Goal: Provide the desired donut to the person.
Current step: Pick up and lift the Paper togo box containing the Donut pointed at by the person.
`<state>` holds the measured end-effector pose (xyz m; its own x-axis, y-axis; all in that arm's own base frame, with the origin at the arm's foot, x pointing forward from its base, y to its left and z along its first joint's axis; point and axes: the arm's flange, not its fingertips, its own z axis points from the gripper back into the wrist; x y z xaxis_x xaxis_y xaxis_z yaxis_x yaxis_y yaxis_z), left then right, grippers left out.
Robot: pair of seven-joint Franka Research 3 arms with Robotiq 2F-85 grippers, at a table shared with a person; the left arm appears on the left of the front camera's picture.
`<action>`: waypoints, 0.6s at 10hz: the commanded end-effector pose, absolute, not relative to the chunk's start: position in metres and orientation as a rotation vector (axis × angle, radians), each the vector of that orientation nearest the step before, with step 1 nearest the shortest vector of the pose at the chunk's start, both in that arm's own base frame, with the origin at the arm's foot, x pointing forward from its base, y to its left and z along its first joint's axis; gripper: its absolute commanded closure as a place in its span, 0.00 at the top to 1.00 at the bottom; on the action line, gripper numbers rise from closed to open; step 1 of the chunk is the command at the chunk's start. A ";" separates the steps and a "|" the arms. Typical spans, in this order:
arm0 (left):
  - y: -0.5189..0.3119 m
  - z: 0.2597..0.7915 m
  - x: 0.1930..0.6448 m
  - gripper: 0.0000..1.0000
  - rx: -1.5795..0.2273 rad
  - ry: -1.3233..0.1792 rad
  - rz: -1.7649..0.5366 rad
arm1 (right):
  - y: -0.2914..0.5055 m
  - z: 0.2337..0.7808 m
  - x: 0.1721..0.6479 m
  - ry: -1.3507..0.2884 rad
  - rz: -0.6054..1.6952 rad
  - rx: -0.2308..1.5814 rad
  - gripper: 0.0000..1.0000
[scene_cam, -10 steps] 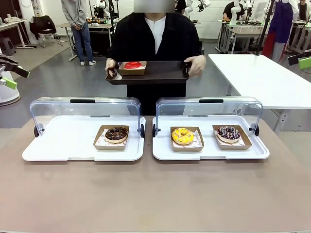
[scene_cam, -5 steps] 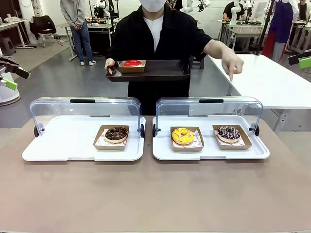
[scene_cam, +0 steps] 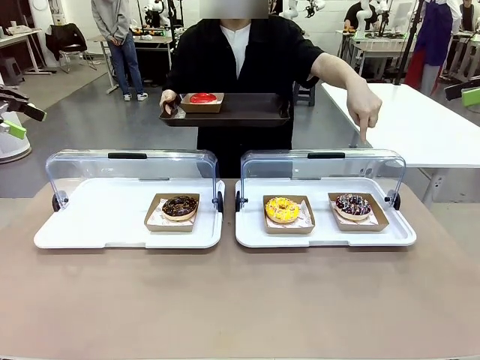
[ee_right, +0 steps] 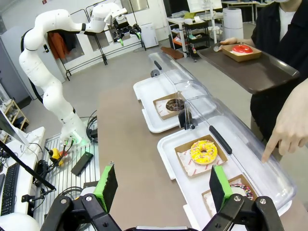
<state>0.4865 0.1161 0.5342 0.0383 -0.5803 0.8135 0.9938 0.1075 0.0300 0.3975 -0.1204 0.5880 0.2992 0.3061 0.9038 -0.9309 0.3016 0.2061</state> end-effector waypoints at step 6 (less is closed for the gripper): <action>0.117 0.536 0.487 1.00 -0.686 -0.804 -1.351 | -0.119 0.589 0.398 -0.892 0.986 0.887 1.00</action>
